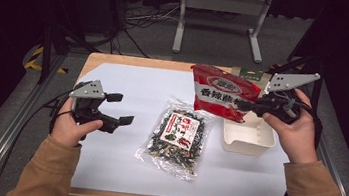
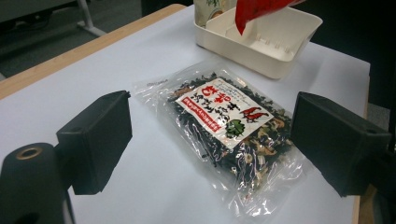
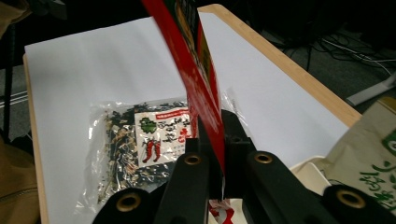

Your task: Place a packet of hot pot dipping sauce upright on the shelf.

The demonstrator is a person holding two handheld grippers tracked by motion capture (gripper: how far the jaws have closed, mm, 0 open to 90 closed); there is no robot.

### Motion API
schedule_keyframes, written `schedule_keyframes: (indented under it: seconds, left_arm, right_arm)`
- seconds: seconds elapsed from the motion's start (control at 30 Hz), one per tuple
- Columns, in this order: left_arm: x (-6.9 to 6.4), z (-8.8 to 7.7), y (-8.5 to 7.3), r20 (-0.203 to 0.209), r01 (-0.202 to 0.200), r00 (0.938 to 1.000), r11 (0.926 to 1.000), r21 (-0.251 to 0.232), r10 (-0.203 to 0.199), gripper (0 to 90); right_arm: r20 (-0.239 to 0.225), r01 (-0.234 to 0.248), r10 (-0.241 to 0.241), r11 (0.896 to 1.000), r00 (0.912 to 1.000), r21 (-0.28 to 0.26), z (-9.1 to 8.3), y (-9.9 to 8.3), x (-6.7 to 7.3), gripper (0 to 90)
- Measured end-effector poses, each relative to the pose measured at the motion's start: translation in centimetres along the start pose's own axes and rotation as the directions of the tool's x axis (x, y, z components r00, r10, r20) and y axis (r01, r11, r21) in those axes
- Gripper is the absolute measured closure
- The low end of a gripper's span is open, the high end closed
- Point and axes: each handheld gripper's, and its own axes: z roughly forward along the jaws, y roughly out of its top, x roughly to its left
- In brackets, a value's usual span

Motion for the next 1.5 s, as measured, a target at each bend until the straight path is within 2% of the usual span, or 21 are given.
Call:
schedule_keyframes:
  seconds: [0.5,0.93,1.2,1.5]
  left_arm:
    - [0.6,-0.1,-0.4,-0.023,0.013,0.9997,0.9998,0.013,-0.013,12.9]
    - [0.9,0.0,-0.7,-0.030,0.030,0.9991,0.9991,0.032,-0.029,12.2]
    - [1.1,0.0,-0.8,-0.031,0.039,0.9988,0.9987,0.033,-0.038,12.1]
    - [1.2,0.0,-0.9,-0.036,0.038,0.9987,0.9988,0.030,-0.037,12.0]
  right_arm:
    - [0.082,-0.055,0.054,0.998,0.9952,0.008,-1.4,-0.2,-3.2,89.1]
    - [0.148,-0.124,0.120,0.992,0.9817,0.021,-2.0,-0.9,-5.9,89.1]
    - [0.157,-0.169,0.163,0.985,0.9742,0.030,-1.9,-1.5,-7.4,89.1]
    - [0.140,-0.207,0.195,0.975,0.9707,0.075,-0.8,-3.0,-9.3,89.2]
